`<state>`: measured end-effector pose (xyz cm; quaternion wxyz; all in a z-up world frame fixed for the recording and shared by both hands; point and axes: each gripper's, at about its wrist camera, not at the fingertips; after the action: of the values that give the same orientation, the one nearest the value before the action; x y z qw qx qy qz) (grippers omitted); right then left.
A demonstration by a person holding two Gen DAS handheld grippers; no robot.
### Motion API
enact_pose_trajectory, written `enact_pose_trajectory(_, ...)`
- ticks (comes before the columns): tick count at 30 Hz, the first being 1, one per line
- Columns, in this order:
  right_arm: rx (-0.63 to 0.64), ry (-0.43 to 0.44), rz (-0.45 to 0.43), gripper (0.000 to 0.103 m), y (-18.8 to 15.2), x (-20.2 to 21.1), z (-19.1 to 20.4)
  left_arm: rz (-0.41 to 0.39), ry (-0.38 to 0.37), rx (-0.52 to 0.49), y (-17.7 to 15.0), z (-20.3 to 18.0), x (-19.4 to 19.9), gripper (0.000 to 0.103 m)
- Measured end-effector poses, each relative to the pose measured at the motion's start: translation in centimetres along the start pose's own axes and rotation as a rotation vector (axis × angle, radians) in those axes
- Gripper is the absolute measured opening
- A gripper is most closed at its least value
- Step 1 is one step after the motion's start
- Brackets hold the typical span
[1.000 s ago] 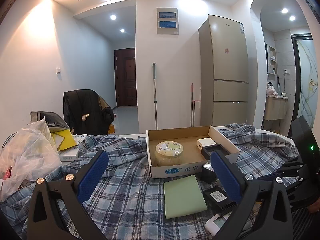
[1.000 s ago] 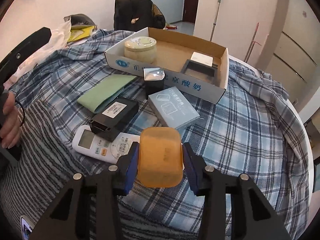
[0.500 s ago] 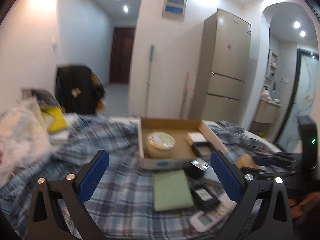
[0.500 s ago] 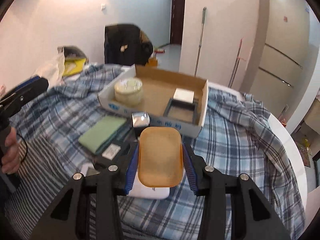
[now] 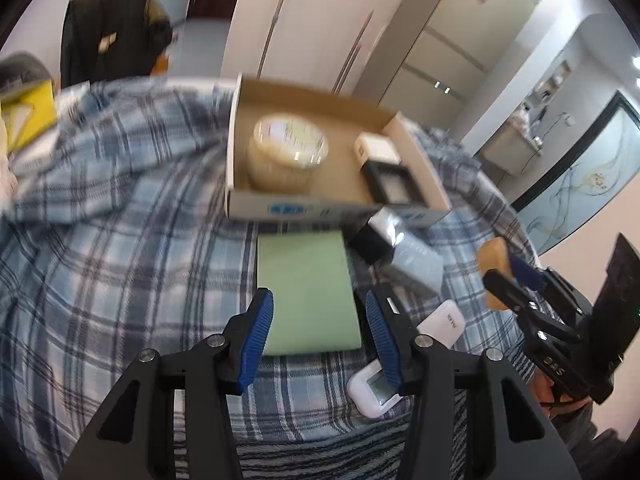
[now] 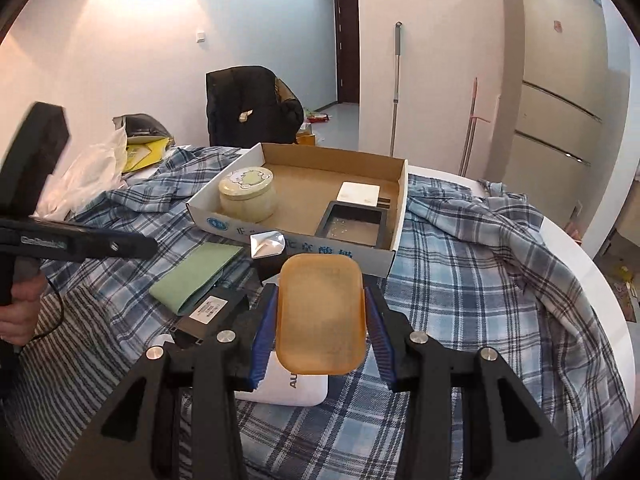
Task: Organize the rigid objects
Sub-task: 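Grasp the orange plastic case with the right gripper and lift it, then reach the left gripper to the pale green pad and grasp it while the right holds the orange case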
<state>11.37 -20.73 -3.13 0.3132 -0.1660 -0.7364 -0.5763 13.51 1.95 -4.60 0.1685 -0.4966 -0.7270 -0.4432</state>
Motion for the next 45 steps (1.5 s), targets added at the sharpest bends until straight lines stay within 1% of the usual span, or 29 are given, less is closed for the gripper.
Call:
enact_pose_trajectory(1,0.004,0.000,0.002,0.042,0.0,0.0,0.1,0.020,0.022,0.007,0.1,0.0,-0.4,0.052)
enact_pose_trajectory(3,0.014,0.004,0.003,0.042,-0.1,0.0,0.2,0.027,0.085,0.000,0.0,-0.1,-1.2,0.059)
enact_pose_trajectory(4,0.017,0.006,0.001,0.042,-0.2,0.0,0.3,0.028,0.085,-0.003,0.0,-0.1,-1.4,0.070)
enact_pose_trajectory(5,0.018,0.005,-0.001,0.042,-0.2,0.1,0.2,0.029,0.084,-0.001,-0.1,0.0,-1.6,0.073)
enact_pose_trajectory(8,0.018,0.007,-0.001,0.042,-0.2,0.2,0.1,0.036,0.078,0.012,-0.2,0.2,-1.9,0.074)
enact_pose_trajectory(13,0.022,0.012,0.012,0.042,-0.3,0.0,0.1,0.100,0.035,0.054,0.2,0.6,-2.9,0.074)
enact_pose_trajectory(16,0.023,0.012,0.008,0.042,-0.3,0.1,0.2,0.114,0.056,0.060,0.2,0.7,-3.6,0.074)
enact_pose_trajectory(21,0.032,0.011,0.005,0.042,-0.3,0.0,0.3,0.142,0.057,0.084,-0.2,1.4,-4.4,0.074)
enact_pose_trajectory(24,0.031,0.012,0.007,0.042,-0.3,0.0,0.3,0.151,0.049,0.054,-0.2,1.0,-4.8,0.078)
enact_pose_trajectory(28,0.025,0.014,0.017,0.042,-0.3,-0.1,0.1,0.158,0.062,0.040,-0.1,0.6,-5.1,0.078)
enact_pose_trajectory(30,0.020,0.014,0.021,0.042,-0.3,-0.2,0.0,0.167,0.079,0.035,0.0,0.4,-5.3,0.078)
enact_pose_trajectory(32,0.019,0.014,0.023,0.042,-0.3,-0.2,0.0,0.182,0.114,0.011,0.1,0.1,-5.7,0.078)
enact_pose_trajectory(33,0.019,0.013,0.023,0.042,-0.3,-0.3,0.0,0.186,0.129,-0.001,0.1,-0.1,-5.8,0.077)
enact_pose_trajectory(34,0.019,0.011,0.023,0.042,-0.3,-0.2,0.0,0.185,0.147,-0.019,-0.1,-0.4,-5.9,0.072)
enact_pose_trajectory(36,0.021,0.011,0.021,0.042,-0.3,-0.2,0.0,0.186,0.145,-0.037,-0.3,-0.7,-6.0,0.072)
enact_pose_trajectory(38,0.023,0.009,0.017,0.042,-0.3,-0.1,0.1,0.170,0.152,-0.054,-0.8,-1.0,-5.5,0.072)
enact_pose_trajectory(42,0.026,0.011,0.017,0.042,-0.3,-0.1,0.1,0.117,0.210,-0.134,-2.4,-2.2,-4.0,0.072)
enact_pose_trajectory(44,0.026,0.011,0.023,0.042,-0.3,-0.2,0.1,0.100,0.218,-0.160,-3.2,-2.8,-3.2,0.072)
enact_pose_trajectory(45,0.023,0.011,0.027,0.042,-0.3,-0.3,0.1,0.098,0.211,-0.173,-3.5,-3.2,-2.9,0.072)
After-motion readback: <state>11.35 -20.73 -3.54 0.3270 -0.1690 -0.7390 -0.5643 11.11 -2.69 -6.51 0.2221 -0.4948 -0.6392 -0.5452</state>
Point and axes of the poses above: each gripper's, at about its wrist camera, not at the fingertips, and x roughly against the way its jaws point, z to its left, y to its top, and after that the axes turned 15 degrees about -y, right-handed
